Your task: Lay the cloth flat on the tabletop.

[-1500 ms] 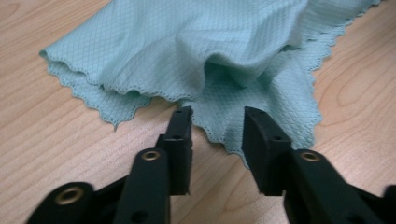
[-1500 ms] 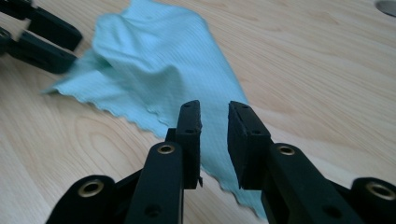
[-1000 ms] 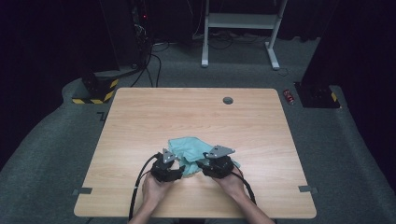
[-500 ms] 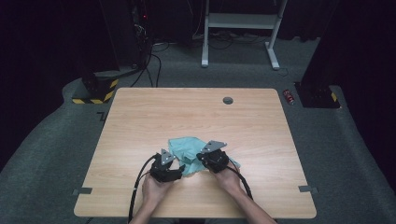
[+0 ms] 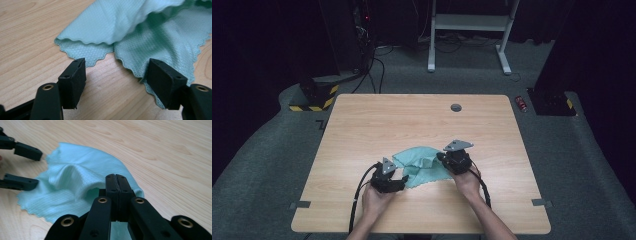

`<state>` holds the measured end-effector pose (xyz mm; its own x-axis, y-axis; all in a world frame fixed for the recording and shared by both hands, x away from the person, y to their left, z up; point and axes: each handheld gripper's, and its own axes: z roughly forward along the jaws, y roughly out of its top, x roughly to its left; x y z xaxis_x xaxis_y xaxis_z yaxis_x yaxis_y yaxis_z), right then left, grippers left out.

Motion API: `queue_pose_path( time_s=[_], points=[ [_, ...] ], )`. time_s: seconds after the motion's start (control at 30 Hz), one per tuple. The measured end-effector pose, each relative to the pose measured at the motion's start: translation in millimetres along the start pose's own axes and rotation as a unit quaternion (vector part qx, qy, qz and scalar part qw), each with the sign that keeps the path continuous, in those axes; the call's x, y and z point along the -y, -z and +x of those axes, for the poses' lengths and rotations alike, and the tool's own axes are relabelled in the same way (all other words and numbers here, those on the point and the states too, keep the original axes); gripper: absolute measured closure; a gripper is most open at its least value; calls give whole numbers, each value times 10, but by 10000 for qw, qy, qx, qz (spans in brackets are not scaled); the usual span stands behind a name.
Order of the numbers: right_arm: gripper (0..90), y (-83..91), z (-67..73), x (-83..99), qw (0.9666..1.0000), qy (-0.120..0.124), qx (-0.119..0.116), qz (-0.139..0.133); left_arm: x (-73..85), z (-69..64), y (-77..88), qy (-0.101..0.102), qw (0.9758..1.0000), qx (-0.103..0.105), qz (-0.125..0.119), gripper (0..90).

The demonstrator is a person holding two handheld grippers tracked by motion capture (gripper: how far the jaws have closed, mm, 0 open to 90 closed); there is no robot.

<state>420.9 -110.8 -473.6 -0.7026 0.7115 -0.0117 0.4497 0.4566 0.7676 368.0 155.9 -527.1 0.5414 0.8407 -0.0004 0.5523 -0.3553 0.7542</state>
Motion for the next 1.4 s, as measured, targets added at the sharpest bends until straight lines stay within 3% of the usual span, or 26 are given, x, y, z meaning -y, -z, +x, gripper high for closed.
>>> queue_pose_path(
  time_s=[0.07,0.3,0.43,0.47,0.53,0.57,0.63,0.67,0.7,0.73,0.77,0.83,0.97,1.03,1.1,1.13,1.17,1.23,1.4],
  points=[
    [900,15,-41,6,10000,-14,48,-2,-3,12,-2,-34,10000,13,4,311],
    [898,63,-288,66,9984,-457,319,77,-9,37,-13,-27,10000,27,13,286],
    [891,20,-322,109,9979,-473,361,259,-10,36,-14,-23,10000,1,22,276],
    [837,16,-315,141,9979,-464,345,285,-10,35,-14,-26,10000,-8,19,271],
    [820,41,-304,150,9984,-444,291,207,-10,33,-15,-29,10000,-24,19,267],
    [788,127,-238,145,9993,-343,139,-32,-10,33,-15,-23,10000,-32,22,262],
    [754,198,-157,124,9998,-122,30,-173,-11,33,-16,-11,10000,-38,26,258],
    [754,198,-157,124,9998,-122,30,-173,-11,34,-16,-8,10000,-38,33,258],
    [708,231,-53,99,9997,134,-107,-158,-13,39,-17,-20,10000,-40,35,256],
    [708,231,-53,99,9997,134,-107,-158,-13,40,-18,-24,10000,-43,36,256],
    [660,185,5,93,9994,263,-237,-16,-13,41,-18,-14,10000,-38,40,255],
    [614,98,34,108,9989,350,-274,138,-13,42,-18,-13,10000,-38,40,255],
    [567,-52,39,136,9981,374,-372,312,-13,42,-18,-13,10000,-36,42,255],
    [573,-92,30,141,9979,360,-385,387,-13,42,-17,-9,10000,-35,47,255],
    [717,-173,-9,162,9971,317,-347,602,-13,42,-18,-11,10000,-35,43,254],
    [717,-173,-9,162,9971,317,-347,602,-13,43,-18,-11,10000,-34,43,254],
    [844,-209,-33,179,9964,266,-311,742,-13,43,-18,-10,10000,-35,43,255],
    [874,-219,-45,184,9960,265,-311,796,-13,42,-18,-9,10000,-34,42,255],
    [891,-158,-106,124,9978,156,-128,626,-13,41,-17,-6,10000,-33,45,255]
  ],
)
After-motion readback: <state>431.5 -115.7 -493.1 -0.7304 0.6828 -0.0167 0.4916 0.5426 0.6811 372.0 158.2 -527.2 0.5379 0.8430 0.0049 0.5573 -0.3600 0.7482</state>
